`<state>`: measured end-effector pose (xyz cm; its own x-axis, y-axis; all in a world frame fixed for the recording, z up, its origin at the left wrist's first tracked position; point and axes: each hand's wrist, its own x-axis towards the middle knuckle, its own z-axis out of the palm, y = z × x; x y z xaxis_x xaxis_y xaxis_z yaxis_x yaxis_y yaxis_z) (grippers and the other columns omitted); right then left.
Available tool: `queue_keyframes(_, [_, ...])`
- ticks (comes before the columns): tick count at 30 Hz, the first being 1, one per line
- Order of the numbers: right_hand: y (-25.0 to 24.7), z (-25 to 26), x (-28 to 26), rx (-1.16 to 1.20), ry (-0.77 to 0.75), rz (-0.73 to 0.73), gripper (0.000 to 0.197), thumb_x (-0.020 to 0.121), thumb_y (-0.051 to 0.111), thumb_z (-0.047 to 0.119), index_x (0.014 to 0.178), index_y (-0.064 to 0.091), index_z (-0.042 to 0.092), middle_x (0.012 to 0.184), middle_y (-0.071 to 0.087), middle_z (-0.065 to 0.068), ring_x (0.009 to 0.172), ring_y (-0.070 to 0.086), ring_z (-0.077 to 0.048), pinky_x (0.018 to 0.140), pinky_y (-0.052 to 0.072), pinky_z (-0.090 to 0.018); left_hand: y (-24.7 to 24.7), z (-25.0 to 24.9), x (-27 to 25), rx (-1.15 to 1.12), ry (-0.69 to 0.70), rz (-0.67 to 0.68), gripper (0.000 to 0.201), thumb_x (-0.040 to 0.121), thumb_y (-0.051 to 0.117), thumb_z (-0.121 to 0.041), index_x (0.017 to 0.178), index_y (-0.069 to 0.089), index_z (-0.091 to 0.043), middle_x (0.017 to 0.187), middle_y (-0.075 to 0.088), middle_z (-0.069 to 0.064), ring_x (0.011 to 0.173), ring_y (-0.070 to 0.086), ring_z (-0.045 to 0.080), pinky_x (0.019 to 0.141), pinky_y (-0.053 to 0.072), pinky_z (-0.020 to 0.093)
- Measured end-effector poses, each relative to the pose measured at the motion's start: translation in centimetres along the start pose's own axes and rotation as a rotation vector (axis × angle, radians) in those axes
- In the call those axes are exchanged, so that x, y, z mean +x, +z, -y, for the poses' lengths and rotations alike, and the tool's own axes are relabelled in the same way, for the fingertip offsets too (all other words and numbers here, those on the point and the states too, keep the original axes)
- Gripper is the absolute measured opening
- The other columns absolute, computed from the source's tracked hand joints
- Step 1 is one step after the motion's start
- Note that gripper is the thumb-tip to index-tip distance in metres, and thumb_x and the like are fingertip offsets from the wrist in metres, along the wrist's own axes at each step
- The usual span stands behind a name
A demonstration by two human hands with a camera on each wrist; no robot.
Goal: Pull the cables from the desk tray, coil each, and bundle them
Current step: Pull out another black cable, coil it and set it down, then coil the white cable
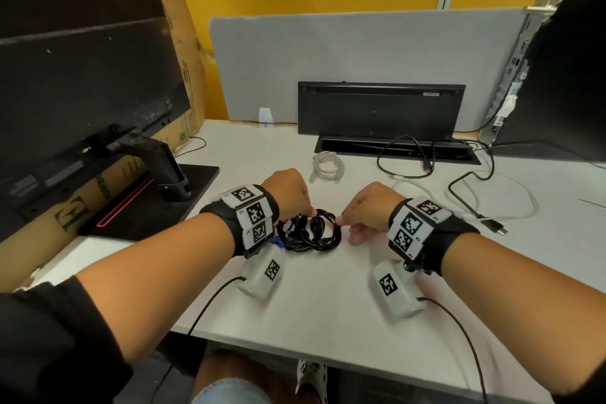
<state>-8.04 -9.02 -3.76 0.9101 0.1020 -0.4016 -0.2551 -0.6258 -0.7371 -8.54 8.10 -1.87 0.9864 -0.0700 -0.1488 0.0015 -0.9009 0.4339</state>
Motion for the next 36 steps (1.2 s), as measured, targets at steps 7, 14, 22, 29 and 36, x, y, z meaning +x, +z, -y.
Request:
queue_keyframes(7, [-7.9,-1.5,0.2,-0.289,0.026,-0.173,0.023,0.085,0.068,0.005,0.105,0.067,-0.004,0.091,0.073,-0.018,0.080,0.073,-0.030,0.074,0.061,-0.040,-0.4,-2.6,1.0,0.013,0.127,-0.045,0.021,0.085,0.072,-0.031,0.094,0.075,-0.011,0.098,0.069,0.002,0.094,0.063,0.021,0.089,0.053,0.037])
queue_keyframes(14, [-12.1,-6.4,-0.2,-0.776,0.171,-0.170,0.030,0.087,0.065,0.019,0.116,0.068,0.012,0.111,0.071,-0.002,0.099,0.069,-0.021,0.089,0.056,-0.032,1.5,-7.3,1.6,-0.017,0.333,-0.019,0.016,0.087,0.070,-0.025,0.096,0.075,-0.013,0.094,0.067,-0.006,0.083,0.059,0.007,0.081,0.049,0.024])
queue_keyframes(22, [-12.6,-9.3,0.7,-0.950,0.054,-0.189,0.030,0.086,0.065,0.027,0.108,0.064,0.006,0.109,0.067,-0.009,0.095,0.064,-0.025,0.074,0.047,-0.026,4.7,-13.1,2.8,0.015,0.439,0.063,0.017,0.087,0.071,-0.022,0.100,0.074,-0.012,0.099,0.068,-0.003,0.090,0.060,0.011,0.078,0.047,0.023])
queue_keyframes(29, [-13.8,-8.9,-1.2,-0.803,-0.196,-0.172,0.018,0.097,0.049,0.027,0.103,0.059,0.014,0.098,0.059,-0.003,0.089,0.057,-0.020,0.076,0.044,-0.028,6.2,-17.4,3.9,0.126,0.529,0.065,0.029,0.091,0.065,-0.026,0.111,0.070,-0.006,0.112,0.068,0.008,0.103,0.061,0.022,0.088,0.049,0.030])
queue_keyframes(36, [-19.4,-6.5,-4.3,-0.504,-0.460,-0.355,0.014,0.093,0.059,0.030,0.086,0.068,0.024,0.067,0.054,0.013,0.063,0.049,-0.001,0.056,0.035,-0.016,2.7,-17.9,4.6,0.054,0.586,-0.133,0.026,0.097,0.047,-0.014,0.084,0.069,-0.006,0.083,0.066,0.003,0.072,0.056,0.014,0.070,0.043,0.026])
